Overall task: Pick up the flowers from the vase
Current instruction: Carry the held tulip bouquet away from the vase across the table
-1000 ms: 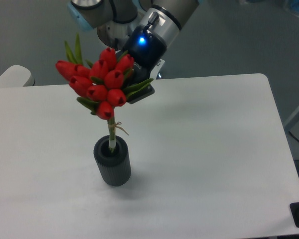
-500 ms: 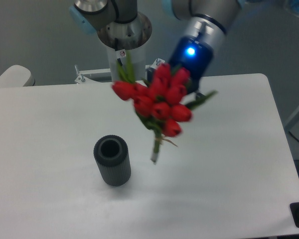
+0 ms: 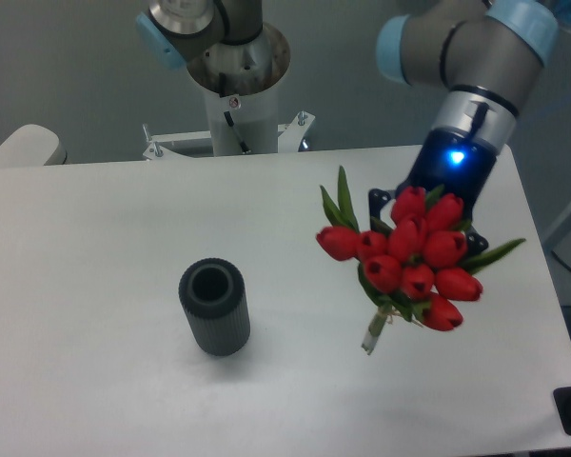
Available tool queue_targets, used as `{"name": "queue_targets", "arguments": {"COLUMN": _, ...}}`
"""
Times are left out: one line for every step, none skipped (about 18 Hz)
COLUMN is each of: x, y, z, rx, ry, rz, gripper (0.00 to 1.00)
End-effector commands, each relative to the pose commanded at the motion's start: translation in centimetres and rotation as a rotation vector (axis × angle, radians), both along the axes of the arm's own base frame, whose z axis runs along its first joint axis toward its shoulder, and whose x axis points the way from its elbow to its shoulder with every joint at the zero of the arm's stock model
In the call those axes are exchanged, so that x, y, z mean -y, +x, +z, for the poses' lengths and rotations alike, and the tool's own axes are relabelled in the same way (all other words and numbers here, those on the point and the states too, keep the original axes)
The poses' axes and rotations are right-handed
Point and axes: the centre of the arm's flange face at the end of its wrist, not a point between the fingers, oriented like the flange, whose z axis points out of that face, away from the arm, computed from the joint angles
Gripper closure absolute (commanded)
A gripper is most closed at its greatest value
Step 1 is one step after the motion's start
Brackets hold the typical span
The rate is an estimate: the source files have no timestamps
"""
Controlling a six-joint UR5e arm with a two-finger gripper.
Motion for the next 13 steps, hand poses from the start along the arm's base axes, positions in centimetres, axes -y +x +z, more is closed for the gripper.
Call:
{"name": "queue_targets", "arguments": {"x": 0.1, "y": -0.3, "z": -0.3, "rx": -0.007, "ry": -0.002, "rz": -0.001, "gripper": 0.68}}
{"name": "queue_targets", "arguments": {"x": 0.1, "y": -0.5, "z": -0.6, "rx": -0.025, "ry": -0.002, "rz": -0.010, "gripper": 0.68}}
{"name": "queue_targets", "arguments": {"x": 0.2, "y": -0.8, "z": -1.1, "rx": -0.046, "ry": -0.010, "rz": -0.018, "gripper": 0.68}}
{"name": "queue_targets", "arguments": {"x": 0.5, "y": -1.1, "z": -1.8, "rx": -0.056, "ry": -0.024, "rz": -0.016, "gripper": 0.68}}
{"name": "queue_targets", "arguments": {"x": 0.5, "y": -1.2, "z": -2.1, "rx": -0.060, "ry": -0.031, "rz": -0.015, "gripper": 0.68}}
{"name": "queue_targets", "arguments": {"x": 0.4, "y": -1.2, "z": -2.3, "rx": -0.061, "ry": -0.034, "rz": -0.016, "gripper": 0.68}}
{"name": "queue_targets", "arguments": {"x": 0.3, "y": -1.5, "z": -2.6, "rx": -0.069, "ry": -0.049, "rz": -0.013, "gripper": 0.68}}
{"name": "queue_targets", "arguments": {"x": 0.2, "y": -1.5, "z": -2.9, "rx": -0.081, "ry": -0.069, "rz": -0.011, "gripper": 0.68}}
{"name": "queue_targets", "arguments": {"x": 0.2, "y": -1.5, "z": -3.2, "rx": -0.092, "ry": -0.084, "rz": -0.010, "gripper": 0.68}}
{"name": "queue_targets", "arguments": {"x": 0.3, "y": -1.5, "z": -3.2, "rx": -0.104, "ry": -0.085, "rz": -0.014, "gripper": 0.68}}
{"name": "queue_targets", "arguments": {"x": 0.4, "y": -1.5, "z": -3.4, "rx": -0.112, "ry": -0.087, "rz": -0.019, "gripper": 0.68}}
{"name": "queue_targets", "arguments": {"x": 0.4, "y": -1.4, "z": -3.4, "rx": -0.117, "ry": -0.087, "rz": -0.025, "gripper": 0.68}}
{"name": "queue_targets", "arguments": {"x": 0.4, "y": -1.4, "z": -3.4, "rx": -0.117, "ry": -0.087, "rz": -0.026, "gripper": 0.68}}
